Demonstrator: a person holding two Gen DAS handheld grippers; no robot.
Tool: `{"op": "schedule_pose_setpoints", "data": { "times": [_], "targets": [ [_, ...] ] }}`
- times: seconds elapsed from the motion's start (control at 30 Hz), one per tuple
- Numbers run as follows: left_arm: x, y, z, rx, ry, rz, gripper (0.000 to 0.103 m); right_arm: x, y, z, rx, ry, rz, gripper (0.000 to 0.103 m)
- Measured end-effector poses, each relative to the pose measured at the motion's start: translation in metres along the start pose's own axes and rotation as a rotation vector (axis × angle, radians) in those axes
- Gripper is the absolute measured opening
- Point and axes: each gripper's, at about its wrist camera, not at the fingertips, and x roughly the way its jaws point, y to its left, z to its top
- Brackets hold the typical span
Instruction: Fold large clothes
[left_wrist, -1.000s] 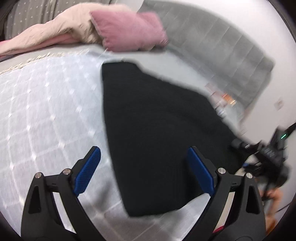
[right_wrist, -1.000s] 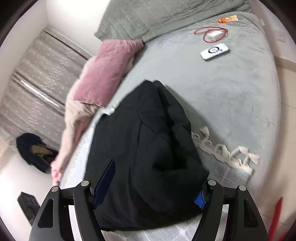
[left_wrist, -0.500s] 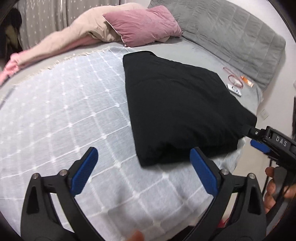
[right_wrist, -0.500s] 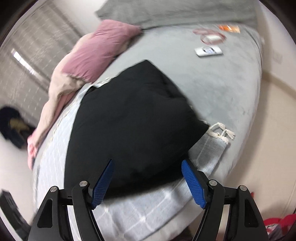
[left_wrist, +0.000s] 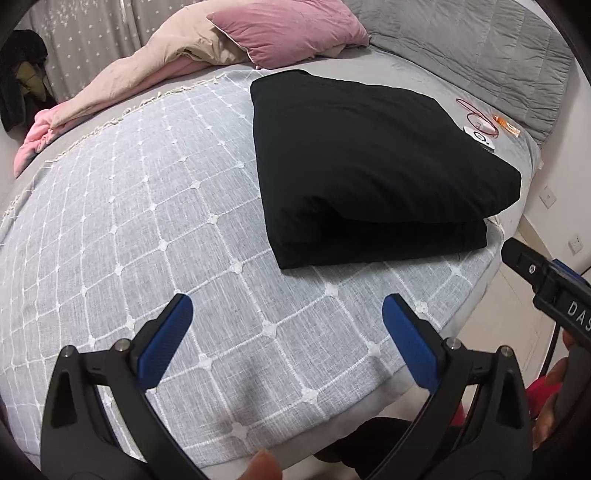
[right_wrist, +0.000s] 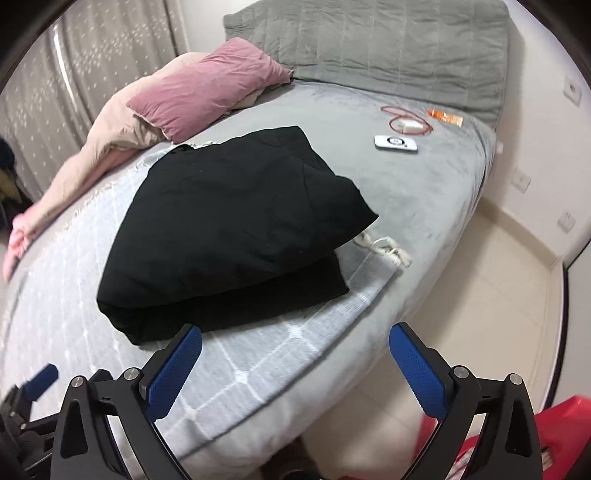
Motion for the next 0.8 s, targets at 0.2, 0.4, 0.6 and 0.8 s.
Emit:
{"op": "schedule_pose_setpoints", "data": {
  "times": [0.2, 0.4, 0.6, 0.8],
  "targets": [
    [-0.008, -0.013, -0.006, -0.010, -0.014, -0.002, 0.102, 0.006, -0.011, 0.001, 0.014, 0.021, 0.001, 0.102],
    [-0.004, -0.017, -0.005, -0.016, -0.004, 0.001, 0.102, 0.008, -0.009, -0.001, -0.003, 0.032, -0.010, 0.102],
    [-0.001, -0.014, -0.005, -0.030, 0.007, -0.003, 0.102, 0.011, -0.008, -0.003, -0.008, 0.045, -0.014, 0.102],
    [-0.001, -0.014, -0.006, -0.028, 0.004, -0.002, 0.102, 0.012, -0.006, -0.005, -0.015, 0.052, -0.015, 0.102]
  ]
}}
